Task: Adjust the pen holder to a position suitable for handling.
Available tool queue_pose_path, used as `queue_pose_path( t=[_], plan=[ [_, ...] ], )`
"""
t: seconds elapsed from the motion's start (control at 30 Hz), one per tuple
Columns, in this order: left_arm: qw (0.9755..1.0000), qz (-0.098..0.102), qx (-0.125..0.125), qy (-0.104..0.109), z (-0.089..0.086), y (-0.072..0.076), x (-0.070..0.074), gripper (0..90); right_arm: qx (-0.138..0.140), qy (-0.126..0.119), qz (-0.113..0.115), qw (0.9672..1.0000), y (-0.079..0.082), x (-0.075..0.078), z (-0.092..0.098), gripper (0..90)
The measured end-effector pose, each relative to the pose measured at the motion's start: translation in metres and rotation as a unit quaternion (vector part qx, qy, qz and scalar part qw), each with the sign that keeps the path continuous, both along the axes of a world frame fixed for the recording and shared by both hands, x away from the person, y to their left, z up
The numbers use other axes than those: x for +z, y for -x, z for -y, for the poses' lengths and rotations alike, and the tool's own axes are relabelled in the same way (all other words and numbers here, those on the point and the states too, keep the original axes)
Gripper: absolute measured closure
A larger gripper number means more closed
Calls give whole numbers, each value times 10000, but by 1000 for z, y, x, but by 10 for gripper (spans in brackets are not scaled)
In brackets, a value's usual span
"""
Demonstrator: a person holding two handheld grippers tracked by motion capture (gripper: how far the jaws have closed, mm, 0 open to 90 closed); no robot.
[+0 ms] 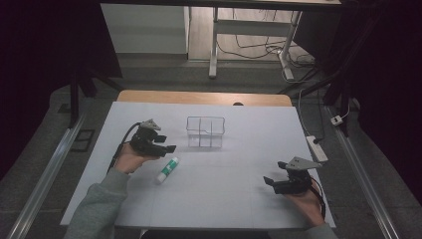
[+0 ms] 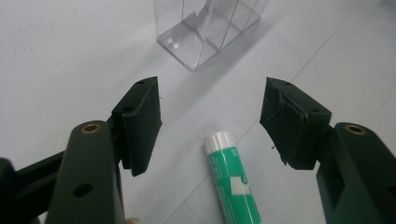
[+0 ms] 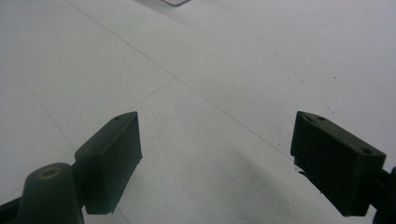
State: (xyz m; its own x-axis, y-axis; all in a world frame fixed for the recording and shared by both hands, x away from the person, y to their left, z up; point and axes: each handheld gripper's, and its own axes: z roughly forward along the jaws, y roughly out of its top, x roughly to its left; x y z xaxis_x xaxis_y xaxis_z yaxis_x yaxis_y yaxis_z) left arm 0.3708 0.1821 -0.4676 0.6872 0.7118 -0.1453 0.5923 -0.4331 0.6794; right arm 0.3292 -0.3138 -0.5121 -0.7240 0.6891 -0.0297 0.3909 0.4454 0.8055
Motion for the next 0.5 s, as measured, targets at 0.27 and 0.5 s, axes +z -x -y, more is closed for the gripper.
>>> queue_pose_path(
  t=[0.27,0.5],
  plan=[
    [9998,-81,-77,-180,-1,19,2,352,8,30,0,10000,1,0,-1,155],
    [9990,-184,-46,-414,-2,37,-5,343,29,48,21,10000,1,0,-1,155]
  ],
)
